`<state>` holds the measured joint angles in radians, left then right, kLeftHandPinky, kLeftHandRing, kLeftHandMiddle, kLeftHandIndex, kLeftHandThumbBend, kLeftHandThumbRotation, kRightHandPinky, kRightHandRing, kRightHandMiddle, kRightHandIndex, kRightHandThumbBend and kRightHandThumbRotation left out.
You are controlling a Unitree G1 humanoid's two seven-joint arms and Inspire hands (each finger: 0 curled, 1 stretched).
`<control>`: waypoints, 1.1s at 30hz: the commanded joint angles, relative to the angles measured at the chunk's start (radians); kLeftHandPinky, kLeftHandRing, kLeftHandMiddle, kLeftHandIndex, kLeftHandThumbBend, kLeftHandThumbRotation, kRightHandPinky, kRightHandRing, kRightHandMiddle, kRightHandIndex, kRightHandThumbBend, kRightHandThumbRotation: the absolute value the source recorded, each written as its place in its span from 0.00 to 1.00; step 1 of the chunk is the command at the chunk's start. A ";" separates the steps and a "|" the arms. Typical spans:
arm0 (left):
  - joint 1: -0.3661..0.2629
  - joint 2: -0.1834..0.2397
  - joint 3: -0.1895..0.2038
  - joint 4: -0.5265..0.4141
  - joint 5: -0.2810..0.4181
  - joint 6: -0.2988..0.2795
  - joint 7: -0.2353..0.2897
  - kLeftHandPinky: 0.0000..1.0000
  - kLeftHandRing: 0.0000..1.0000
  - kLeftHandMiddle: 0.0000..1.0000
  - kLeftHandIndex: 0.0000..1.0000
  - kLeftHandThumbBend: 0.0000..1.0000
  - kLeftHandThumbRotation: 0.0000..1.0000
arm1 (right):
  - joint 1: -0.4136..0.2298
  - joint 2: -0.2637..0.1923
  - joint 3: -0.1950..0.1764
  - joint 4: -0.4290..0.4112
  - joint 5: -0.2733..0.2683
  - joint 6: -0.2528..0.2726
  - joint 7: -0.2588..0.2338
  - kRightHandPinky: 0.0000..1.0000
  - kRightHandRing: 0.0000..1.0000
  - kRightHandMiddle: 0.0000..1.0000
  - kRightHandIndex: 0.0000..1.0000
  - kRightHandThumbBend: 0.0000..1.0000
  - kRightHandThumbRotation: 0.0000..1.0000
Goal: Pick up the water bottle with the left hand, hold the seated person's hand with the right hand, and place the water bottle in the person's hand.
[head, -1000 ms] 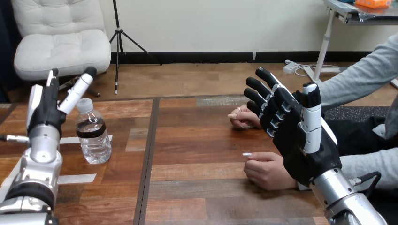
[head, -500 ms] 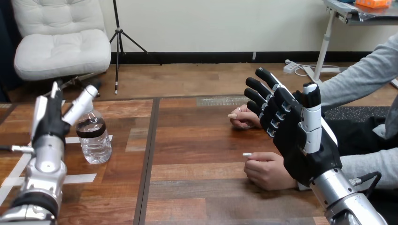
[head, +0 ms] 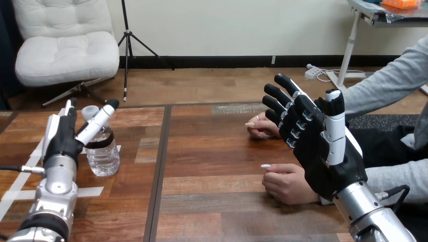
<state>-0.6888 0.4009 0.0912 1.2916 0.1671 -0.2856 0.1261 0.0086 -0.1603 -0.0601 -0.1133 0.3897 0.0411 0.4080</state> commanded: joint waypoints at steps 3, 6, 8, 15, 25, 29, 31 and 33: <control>-0.027 -0.005 -0.008 -0.007 0.002 -0.022 0.000 1.00 1.00 1.00 1.00 0.87 0.78 | -0.033 0.001 -0.017 -0.060 0.018 0.000 -0.006 1.00 0.97 0.95 0.96 0.92 1.00; -0.024 -0.009 -0.006 -0.007 -0.001 -0.020 -0.002 1.00 1.00 1.00 1.00 0.88 0.77 | -0.033 -0.001 -0.016 -0.060 0.016 0.003 -0.007 1.00 0.97 0.95 0.96 0.92 1.00; -0.022 -0.010 -0.005 -0.006 -0.002 -0.019 -0.002 1.00 1.00 1.00 1.00 0.89 0.77 | -0.033 -0.001 -0.016 -0.059 0.016 0.003 -0.006 1.00 0.97 0.95 0.96 0.92 1.00; -0.017 -0.013 -0.010 -0.008 0.003 -0.015 -0.002 1.00 1.00 1.00 1.00 0.91 0.77 | -0.033 -0.001 -0.018 -0.059 0.020 0.004 -0.002 1.00 0.96 0.95 0.96 0.92 1.00; -0.009 -0.015 -0.016 -0.010 0.010 -0.016 0.003 1.00 1.00 1.00 1.00 0.93 0.76 | -0.032 0.000 -0.018 -0.065 0.020 0.008 -0.005 1.00 0.96 0.94 0.96 0.92 1.00; -0.006 -0.016 -0.018 -0.010 0.012 -0.015 0.004 1.00 1.00 1.00 1.00 0.94 0.74 | -0.033 0.000 -0.018 -0.062 0.020 0.005 -0.002 1.00 0.96 0.94 0.96 0.91 1.00; -0.004 -0.015 -0.019 -0.007 0.013 -0.014 0.005 1.00 1.00 1.00 1.00 0.95 0.74 | -0.032 -0.001 -0.018 -0.062 0.019 0.004 -0.002 1.00 0.96 0.94 0.96 0.91 1.00; -0.003 -0.015 -0.020 -0.005 0.014 -0.013 0.006 1.00 1.00 1.00 1.00 0.96 0.73 | -0.032 -0.002 -0.018 -0.063 0.018 0.006 -0.003 1.00 0.96 0.94 0.96 0.91 1.00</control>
<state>-0.6741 0.3833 0.0895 1.2916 0.1677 -0.2855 0.1239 0.0086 -0.1602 -0.0601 -0.1166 0.3899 0.0517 0.4066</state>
